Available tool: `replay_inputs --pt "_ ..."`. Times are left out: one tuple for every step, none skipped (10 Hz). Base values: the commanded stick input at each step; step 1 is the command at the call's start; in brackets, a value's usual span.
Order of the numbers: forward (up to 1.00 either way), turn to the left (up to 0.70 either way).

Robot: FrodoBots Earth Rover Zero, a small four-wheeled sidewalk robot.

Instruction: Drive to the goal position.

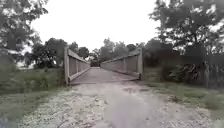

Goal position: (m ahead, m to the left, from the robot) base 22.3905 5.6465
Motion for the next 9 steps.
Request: replay_inputs --pt "0.70 0.00" --pt "0.70 0.00" --pt "0.70 0.00" --pt "0.70 0.00" --pt "0.70 0.00" --pt "0.70 0.00" --pt "0.70 0.00" --pt "0.70 0.00" --pt "0.70 0.00"
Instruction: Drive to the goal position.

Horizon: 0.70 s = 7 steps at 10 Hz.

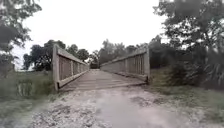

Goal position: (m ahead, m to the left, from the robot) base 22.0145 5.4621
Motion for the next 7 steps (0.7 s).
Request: replay_inputs --pt "0.70 0.00" --pt "0.70 0.00" --pt "0.70 0.00" --pt "0.70 0.00" --pt "0.70 0.00" --pt "0.70 0.00" --pt "0.70 0.00"
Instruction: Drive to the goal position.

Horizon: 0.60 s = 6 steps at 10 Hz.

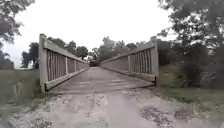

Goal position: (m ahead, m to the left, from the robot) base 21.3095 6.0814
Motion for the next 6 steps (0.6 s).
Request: replay_inputs --pt "0.70 0.00" --pt "0.70 0.00" --pt "0.70 0.00" --pt "0.70 0.00" --pt "0.70 0.00" --pt "0.70 0.18"
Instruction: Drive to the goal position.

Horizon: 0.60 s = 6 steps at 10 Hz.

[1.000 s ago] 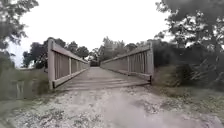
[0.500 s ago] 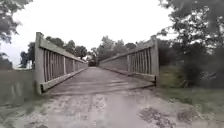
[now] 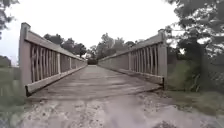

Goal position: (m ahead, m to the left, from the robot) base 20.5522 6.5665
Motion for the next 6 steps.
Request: replay_inputs --pt "0.70 0.35" --pt "0.70 0.35" --pt "0.70 0.23" --pt "0.70 0.02" --pt "0.70 0.01" --pt "0.70 0.00"
